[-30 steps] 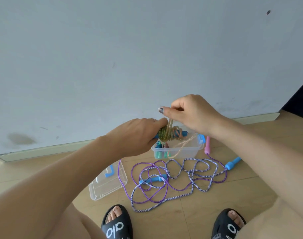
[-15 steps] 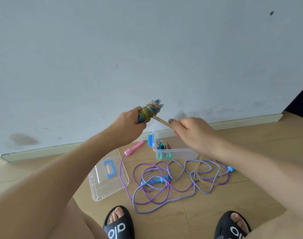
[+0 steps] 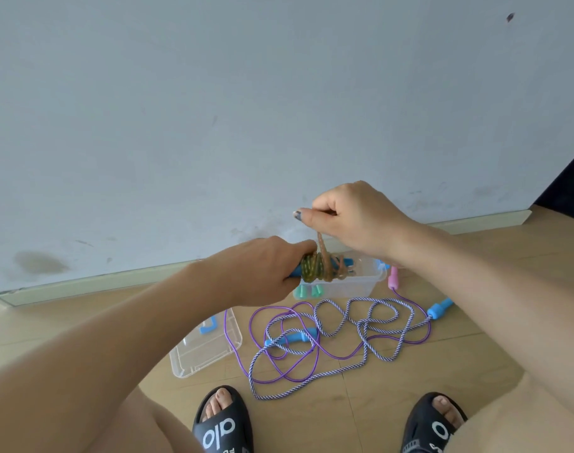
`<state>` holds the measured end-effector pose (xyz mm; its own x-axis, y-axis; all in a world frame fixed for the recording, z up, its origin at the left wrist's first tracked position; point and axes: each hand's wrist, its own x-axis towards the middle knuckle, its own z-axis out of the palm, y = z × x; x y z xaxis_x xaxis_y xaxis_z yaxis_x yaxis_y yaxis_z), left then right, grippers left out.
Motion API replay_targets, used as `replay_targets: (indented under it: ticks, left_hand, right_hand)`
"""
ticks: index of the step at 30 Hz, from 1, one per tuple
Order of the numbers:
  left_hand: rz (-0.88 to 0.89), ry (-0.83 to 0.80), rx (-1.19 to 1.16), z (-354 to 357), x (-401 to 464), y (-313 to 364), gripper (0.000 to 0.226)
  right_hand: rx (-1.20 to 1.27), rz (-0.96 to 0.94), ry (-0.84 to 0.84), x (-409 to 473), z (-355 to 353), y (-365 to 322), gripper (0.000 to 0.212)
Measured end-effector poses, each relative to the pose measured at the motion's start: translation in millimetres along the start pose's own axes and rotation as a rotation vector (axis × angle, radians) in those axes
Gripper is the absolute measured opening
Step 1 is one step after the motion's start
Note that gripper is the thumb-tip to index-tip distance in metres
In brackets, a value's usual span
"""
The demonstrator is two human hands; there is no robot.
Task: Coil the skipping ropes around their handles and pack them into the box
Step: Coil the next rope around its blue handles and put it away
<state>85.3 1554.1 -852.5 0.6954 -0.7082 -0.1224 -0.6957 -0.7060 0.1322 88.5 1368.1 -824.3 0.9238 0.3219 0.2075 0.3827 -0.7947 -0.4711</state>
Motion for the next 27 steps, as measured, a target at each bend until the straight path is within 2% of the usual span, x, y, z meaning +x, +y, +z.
replay_targets:
  ticks: [3,5,7,8,11,14,17,22,27]
  left_hand:
    - [0.071,0.047,-0.067,-4,-3,0,0.017]
    - [0.089,0.095,-0.190,-5,-6,0,0.018]
    - [0.069,0.166,-0.344,-7,-7,-3,0.016]
    - [0.039,0.201,-0.404,-8,-7,-5,0.012]
    - [-0.102,0.258,-0.531,-13,-4,-10,0.007]
    - [-0.265,0.237,-0.587,-14,4,-12,0.018]
    - [-0.356,0.195,-0.635,-14,6,-19,0.008]
    - [-0.328,0.124,-0.494,-7,6,-19,0.003]
    - [-0.292,0.092,-0.322,-5,6,-18,0.007]
  right_hand:
    - [0.157,0.100,-0.111,4,8,18,0.058]
    - [0.314,0.177,-0.181,1,17,23,0.056]
    - [0.482,0.253,-0.194,-2,26,26,0.050]
    - [0.492,0.288,-0.180,-4,27,26,0.046]
    - [0.420,0.351,-0.121,-9,25,19,0.043]
    - [0.404,0.341,-0.077,-15,21,11,0.049]
    - [0.199,0.279,-0.054,-24,16,7,0.049]
    - [-0.213,0.046,-0.004,-30,-2,-2,0.046]
    - [-0.292,-0.076,0.078,-21,-15,-11,0.050]
